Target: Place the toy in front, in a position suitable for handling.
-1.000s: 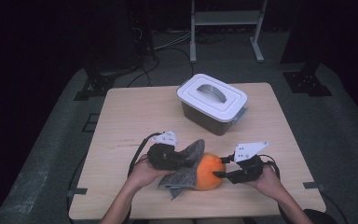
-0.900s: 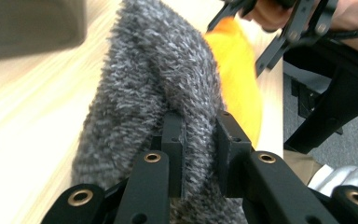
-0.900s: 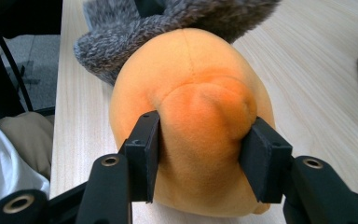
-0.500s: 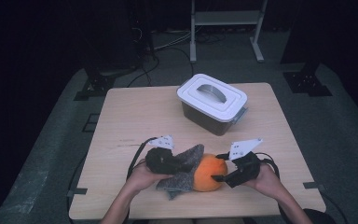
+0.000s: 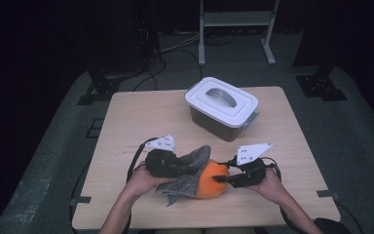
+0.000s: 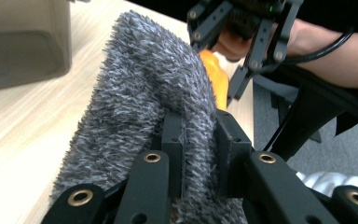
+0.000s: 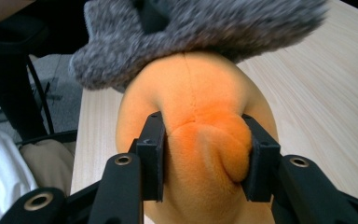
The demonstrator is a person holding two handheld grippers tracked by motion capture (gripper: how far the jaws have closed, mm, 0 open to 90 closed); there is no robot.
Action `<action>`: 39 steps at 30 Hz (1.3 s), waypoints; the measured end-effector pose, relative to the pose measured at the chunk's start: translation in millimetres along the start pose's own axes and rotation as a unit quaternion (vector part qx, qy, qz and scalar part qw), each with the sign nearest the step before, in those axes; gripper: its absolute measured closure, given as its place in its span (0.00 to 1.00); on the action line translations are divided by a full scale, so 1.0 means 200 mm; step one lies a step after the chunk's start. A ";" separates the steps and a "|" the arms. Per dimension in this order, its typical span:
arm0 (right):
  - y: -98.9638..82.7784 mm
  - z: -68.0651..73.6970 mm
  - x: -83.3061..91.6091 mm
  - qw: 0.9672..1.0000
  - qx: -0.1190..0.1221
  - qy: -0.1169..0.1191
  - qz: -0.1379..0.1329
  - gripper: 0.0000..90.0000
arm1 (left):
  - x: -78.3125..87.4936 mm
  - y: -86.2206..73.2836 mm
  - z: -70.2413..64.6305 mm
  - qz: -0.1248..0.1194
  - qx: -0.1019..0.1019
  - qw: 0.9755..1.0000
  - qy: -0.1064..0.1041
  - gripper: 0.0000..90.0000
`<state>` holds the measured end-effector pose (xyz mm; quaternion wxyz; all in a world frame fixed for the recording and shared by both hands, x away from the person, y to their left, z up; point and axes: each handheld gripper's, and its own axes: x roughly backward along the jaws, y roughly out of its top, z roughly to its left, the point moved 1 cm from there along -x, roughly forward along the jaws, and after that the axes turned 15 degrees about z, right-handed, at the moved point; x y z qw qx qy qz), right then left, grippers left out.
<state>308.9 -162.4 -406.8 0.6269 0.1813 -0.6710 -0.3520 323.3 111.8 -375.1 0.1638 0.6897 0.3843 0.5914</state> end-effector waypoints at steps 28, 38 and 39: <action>-0.06 -0.06 0.01 0.998 -0.037 0.012 0.048 0.31 | -0.09 -0.12 0.06 0.025 0.031 0.999 -0.016 0.84; 0.02 0.00 -0.07 0.997 -0.009 -0.020 0.075 0.36 | -0.12 -0.10 0.06 0.023 0.031 0.999 -0.021 0.84; 0.02 0.00 -0.07 0.997 -0.006 -0.023 0.075 0.43 | -0.12 -0.11 0.07 0.020 0.033 0.999 -0.025 0.84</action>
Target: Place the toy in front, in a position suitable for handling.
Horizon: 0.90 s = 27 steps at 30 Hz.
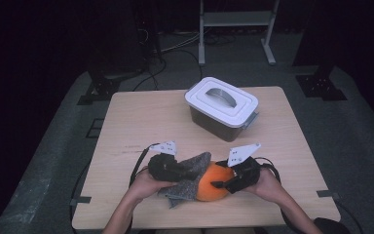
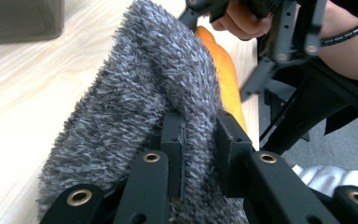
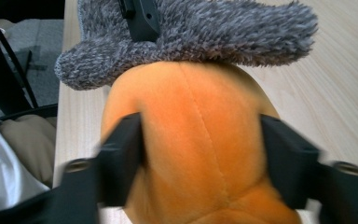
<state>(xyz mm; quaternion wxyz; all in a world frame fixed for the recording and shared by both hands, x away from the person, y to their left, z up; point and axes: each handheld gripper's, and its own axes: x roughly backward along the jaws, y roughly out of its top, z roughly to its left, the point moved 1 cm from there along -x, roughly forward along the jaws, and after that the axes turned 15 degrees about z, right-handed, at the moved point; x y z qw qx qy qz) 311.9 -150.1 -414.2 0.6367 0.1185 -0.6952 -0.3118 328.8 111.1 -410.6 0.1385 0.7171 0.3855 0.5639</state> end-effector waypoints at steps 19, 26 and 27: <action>-0.02 -0.03 -0.01 0.999 -0.009 0.012 -0.043 0.59 | 0.07 -0.03 0.04 -0.024 0.006 1.000 0.001 0.85; -0.12 -0.12 0.04 0.997 -0.046 0.025 -0.050 0.56 | 0.05 -0.07 0.05 -0.015 0.013 1.000 -0.001 0.85; -0.13 -0.12 0.04 0.997 -0.050 0.027 -0.051 0.54 | 0.04 -0.06 0.04 -0.015 0.009 1.000 -0.004 0.85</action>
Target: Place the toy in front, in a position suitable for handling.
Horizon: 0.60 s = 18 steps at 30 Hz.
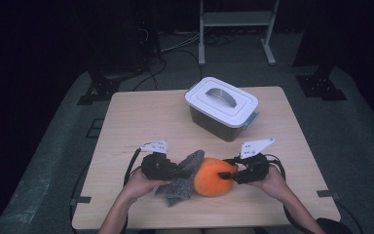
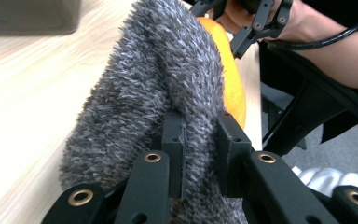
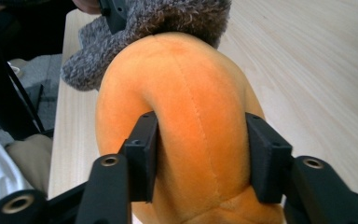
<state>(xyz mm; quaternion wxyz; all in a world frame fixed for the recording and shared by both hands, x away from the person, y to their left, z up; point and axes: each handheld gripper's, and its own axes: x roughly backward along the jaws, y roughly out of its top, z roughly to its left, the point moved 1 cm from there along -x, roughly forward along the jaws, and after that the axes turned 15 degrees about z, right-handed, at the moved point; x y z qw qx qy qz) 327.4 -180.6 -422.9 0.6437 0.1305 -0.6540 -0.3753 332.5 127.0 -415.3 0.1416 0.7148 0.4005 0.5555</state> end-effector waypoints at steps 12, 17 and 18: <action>0.10 0.12 0.02 0.996 0.049 -0.054 0.041 0.25 | -0.03 0.02 -0.02 0.000 -0.004 1.000 -0.001 0.85; 0.11 0.12 -0.07 0.997 0.039 -0.047 0.043 0.27 | -0.06 0.03 -0.05 0.007 -0.012 1.000 -0.009 0.85; 0.11 0.12 -0.09 0.998 0.035 -0.041 0.040 0.32 | -0.05 0.04 -0.05 0.003 -0.013 1.000 -0.010 0.85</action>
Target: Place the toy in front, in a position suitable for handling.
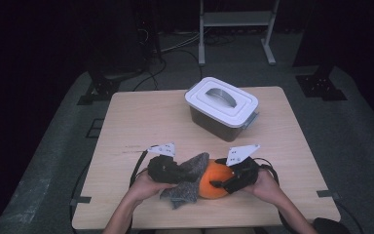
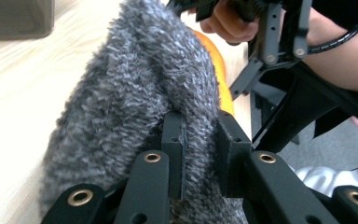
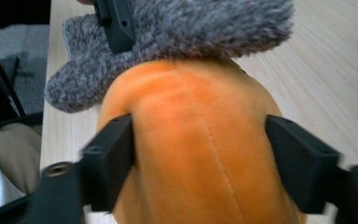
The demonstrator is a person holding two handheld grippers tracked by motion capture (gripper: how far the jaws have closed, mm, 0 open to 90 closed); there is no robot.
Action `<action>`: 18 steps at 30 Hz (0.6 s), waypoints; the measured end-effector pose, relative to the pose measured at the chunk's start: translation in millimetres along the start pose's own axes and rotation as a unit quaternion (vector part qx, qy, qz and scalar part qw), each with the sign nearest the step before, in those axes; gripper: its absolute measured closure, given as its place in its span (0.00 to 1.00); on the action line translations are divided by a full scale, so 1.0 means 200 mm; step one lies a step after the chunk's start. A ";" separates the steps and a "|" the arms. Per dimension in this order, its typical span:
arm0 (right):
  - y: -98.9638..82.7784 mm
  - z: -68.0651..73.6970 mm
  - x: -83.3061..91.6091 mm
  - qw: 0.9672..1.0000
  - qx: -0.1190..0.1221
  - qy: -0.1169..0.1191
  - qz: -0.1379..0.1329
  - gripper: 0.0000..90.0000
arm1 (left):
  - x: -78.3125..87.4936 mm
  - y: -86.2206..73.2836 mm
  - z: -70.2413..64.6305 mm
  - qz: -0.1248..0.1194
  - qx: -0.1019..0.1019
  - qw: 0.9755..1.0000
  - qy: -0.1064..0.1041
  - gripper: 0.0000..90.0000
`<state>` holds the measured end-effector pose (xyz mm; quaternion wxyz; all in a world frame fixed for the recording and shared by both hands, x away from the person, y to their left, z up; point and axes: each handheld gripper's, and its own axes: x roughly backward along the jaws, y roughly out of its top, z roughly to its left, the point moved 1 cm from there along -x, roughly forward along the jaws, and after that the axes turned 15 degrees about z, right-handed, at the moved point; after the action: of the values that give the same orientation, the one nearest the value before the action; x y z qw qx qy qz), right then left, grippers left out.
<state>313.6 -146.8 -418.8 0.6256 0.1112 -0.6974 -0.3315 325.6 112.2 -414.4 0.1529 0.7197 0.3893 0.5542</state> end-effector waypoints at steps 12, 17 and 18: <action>-0.01 -0.02 0.05 1.000 0.011 0.011 -0.004 0.39 | 0.02 -0.01 0.01 0.011 -0.006 1.000 0.018 0.85; -0.03 -0.03 0.06 1.000 0.001 0.017 -0.013 0.39 | 0.03 -0.04 0.05 0.018 0.007 0.999 0.028 0.85; -0.04 -0.03 0.06 1.000 0.002 0.017 -0.014 0.40 | 0.03 -0.04 0.05 0.018 0.007 0.999 0.028 0.85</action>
<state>315.6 -160.9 -414.1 0.6324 0.1282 -0.6856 -0.3370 331.6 123.4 -418.9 0.1268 0.7119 0.3845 0.5739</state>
